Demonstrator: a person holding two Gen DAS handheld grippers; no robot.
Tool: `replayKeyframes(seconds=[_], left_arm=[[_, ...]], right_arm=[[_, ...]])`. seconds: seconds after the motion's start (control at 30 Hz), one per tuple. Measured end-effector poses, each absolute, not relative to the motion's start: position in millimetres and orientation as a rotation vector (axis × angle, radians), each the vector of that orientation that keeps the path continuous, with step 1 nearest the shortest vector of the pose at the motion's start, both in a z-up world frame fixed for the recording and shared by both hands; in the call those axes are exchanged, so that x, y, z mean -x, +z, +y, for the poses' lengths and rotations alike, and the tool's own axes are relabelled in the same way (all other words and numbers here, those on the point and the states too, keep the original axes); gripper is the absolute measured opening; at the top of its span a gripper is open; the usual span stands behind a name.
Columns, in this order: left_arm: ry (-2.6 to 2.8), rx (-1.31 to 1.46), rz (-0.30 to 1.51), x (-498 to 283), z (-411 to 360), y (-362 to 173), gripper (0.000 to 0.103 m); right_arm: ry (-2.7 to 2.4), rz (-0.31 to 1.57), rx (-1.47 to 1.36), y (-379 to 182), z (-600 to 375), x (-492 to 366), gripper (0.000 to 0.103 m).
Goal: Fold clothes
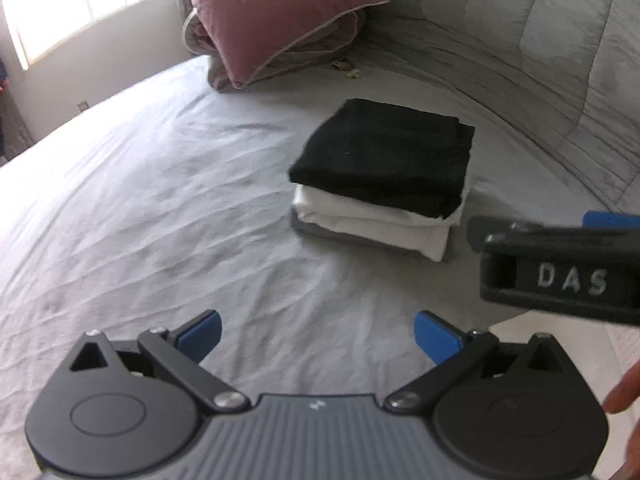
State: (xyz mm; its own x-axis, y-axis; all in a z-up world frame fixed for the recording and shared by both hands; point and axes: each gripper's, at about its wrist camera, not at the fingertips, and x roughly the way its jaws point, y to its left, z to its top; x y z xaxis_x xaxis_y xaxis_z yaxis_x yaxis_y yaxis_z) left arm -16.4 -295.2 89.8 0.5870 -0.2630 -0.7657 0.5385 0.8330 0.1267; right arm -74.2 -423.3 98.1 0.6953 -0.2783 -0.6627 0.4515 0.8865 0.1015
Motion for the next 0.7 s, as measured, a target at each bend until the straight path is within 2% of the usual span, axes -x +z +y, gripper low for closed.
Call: replayKeyframes(seconds=[0.4,0.7], left_arm=[[-0.531,-0.307,0.856,66.0,-238.2,106.6,0.102],[-0.475,-0.248,0.843,85.5,-203.7,111.9,0.102]], right_arm=[[-0.406,0.645,-0.246,138.2,-377.2,124.2,0.103],[-0.472,0.641,-0.249,129.2,-359.0,157.1,0.103]])
